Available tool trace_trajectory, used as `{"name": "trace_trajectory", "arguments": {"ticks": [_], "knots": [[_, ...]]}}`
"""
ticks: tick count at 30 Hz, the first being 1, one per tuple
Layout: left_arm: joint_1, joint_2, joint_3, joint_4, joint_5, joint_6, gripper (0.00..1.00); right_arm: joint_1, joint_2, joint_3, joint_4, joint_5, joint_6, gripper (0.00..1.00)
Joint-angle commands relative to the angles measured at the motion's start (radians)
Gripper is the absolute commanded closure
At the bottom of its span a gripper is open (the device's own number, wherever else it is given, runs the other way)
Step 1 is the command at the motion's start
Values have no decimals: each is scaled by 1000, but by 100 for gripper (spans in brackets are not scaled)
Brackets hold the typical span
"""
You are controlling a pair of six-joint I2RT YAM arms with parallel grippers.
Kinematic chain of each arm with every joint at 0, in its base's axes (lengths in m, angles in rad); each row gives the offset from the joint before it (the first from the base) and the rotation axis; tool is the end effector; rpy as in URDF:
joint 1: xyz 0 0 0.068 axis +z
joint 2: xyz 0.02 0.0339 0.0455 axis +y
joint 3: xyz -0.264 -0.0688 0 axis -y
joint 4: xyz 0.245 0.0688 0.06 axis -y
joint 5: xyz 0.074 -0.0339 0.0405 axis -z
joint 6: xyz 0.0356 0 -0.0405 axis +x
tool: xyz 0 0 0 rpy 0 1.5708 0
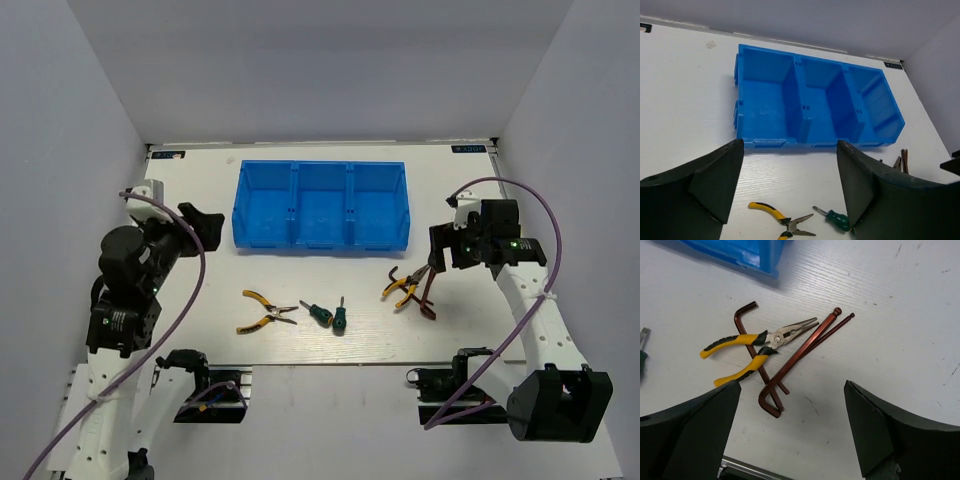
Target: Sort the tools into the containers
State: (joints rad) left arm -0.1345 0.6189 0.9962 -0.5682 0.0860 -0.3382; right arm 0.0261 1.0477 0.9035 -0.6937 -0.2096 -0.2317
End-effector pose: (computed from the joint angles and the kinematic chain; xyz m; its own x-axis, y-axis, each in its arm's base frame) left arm 0.1166 -0.0189 0.3919 -0.2494 -0.2998 -0.9208 0.1425 0.9292 -0.3411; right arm 0.2117 0.0129 0.2855 -0.6853 -0.2426 -0.6867 -0.3309 0.9437 -0.0031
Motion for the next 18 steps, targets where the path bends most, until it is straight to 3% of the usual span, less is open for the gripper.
{"name": "trace_trajectory", "arguments": {"ticks": [1,5,8,10,11,14,15,17,18], "knots": [[1,80,27,-96,104,27,16,-2,-18,34,-36,-34,-12,10],[-8,133,27,-150,162,62,31,-2,-31,25,-64,-108,-85,10],[-8,177,-8,-168,225,71,51,-3,-32,28,-98,-200,-155,44],[-8,197,-30,-183,245,71,65,-2,-31,32,-98,-214,-146,87],[-8,208,-42,-183,245,71,75,-2,-29,32,-96,-215,-143,100],[-8,252,-65,-214,319,71,93,0,-18,40,-107,-229,-133,100],[-19,290,-89,-240,358,71,97,0,-17,40,-118,-244,-129,80],[-34,326,-113,-271,385,83,98,-3,-9,29,-124,-270,-121,15],[-34,338,-138,-282,385,84,94,0,-12,20,-116,-293,-127,10]]}}
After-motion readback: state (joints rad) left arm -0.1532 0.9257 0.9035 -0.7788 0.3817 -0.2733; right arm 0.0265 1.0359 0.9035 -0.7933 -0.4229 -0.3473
